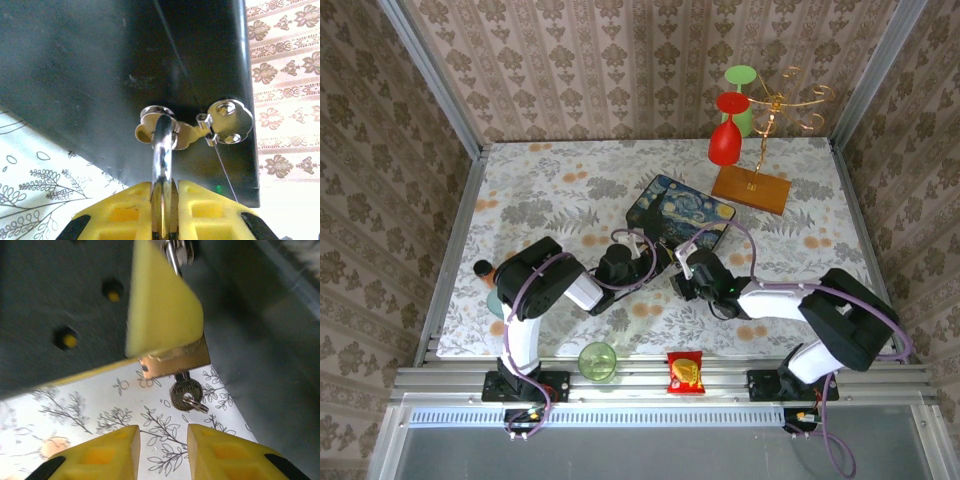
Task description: Unlock the padlock with the key
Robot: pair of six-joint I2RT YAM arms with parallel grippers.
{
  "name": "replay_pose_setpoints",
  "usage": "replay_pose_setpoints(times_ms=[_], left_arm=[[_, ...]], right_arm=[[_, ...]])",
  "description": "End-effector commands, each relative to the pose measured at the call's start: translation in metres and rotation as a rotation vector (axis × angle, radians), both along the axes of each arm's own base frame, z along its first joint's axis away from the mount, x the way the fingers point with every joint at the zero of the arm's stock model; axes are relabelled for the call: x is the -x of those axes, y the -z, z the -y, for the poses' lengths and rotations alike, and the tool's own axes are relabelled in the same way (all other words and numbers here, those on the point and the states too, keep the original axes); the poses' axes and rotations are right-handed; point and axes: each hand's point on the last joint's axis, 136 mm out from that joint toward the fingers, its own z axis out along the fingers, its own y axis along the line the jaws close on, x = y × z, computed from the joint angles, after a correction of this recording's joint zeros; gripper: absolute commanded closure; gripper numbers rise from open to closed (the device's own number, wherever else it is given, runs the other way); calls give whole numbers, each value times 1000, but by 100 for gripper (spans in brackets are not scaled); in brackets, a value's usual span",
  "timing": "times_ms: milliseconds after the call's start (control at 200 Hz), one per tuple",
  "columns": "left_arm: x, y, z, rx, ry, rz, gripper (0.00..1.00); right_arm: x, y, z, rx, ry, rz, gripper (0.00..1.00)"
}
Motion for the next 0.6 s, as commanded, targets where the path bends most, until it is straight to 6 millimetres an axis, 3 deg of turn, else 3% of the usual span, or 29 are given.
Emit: replay_pose_setpoints(times_ms=[0, 165, 320, 595], left_arm=[[5, -29, 4, 52, 36, 49, 99], [9, -29, 9, 51, 63, 38, 100], [16, -29, 13, 62, 88, 19, 99], [18, -26, 7, 85, 70, 5, 99]], right_arm=[[-16, -4, 5, 102, 16, 104, 69], [-24, -12, 7, 150, 57, 197, 69], [-28, -14, -8, 202, -16, 248, 69], [-27, -5, -14, 180, -16, 207, 89]])
